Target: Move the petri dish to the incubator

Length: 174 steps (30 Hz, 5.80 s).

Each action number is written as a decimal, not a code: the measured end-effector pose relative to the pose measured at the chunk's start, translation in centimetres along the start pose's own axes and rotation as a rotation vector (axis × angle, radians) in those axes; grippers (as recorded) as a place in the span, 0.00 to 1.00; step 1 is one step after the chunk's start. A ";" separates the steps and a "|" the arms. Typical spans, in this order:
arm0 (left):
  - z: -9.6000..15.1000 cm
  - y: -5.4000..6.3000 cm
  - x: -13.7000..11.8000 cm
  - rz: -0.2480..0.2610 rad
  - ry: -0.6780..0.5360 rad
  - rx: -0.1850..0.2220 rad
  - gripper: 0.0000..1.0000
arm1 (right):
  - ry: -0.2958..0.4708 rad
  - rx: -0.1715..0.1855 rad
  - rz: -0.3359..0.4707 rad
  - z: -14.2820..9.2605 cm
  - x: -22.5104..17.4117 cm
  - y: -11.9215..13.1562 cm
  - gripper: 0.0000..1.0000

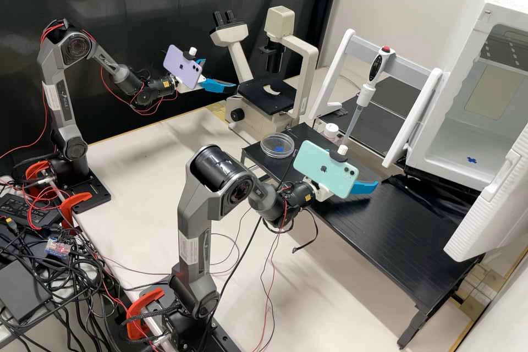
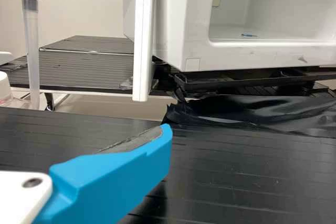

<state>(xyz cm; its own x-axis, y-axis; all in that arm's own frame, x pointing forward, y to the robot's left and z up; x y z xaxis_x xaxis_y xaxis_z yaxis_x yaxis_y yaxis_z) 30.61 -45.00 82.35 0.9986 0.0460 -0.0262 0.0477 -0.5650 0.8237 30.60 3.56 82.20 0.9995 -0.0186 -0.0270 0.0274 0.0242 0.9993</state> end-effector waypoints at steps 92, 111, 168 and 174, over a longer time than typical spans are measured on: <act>0.0 0.0 0.0 0.000 0.000 0.000 1.00 | 0.381 -0.003 -0.339 -4.6 -3.6 -8.0 0.00; 0.0 0.0 0.0 0.000 0.000 0.000 1.00 | 0.239 0.039 -0.223 -1.1 -1.6 -3.4 0.00; 0.0 0.0 0.0 0.000 0.000 0.000 1.00 | -0.174 0.078 0.146 5.1 22.4 16.8 0.00; 0.0 0.0 0.0 0.000 0.000 0.000 1.00 | -0.183 0.070 0.151 5.4 23.1 16.7 1.00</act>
<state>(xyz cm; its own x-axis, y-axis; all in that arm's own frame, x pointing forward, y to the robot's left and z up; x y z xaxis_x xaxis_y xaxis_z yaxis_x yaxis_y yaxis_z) 30.61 -45.00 82.35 0.9986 0.0460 -0.0262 0.0477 -0.5650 0.8237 54.08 -1.87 98.44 0.9721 -0.2005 0.1218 -0.1302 -0.0289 0.9911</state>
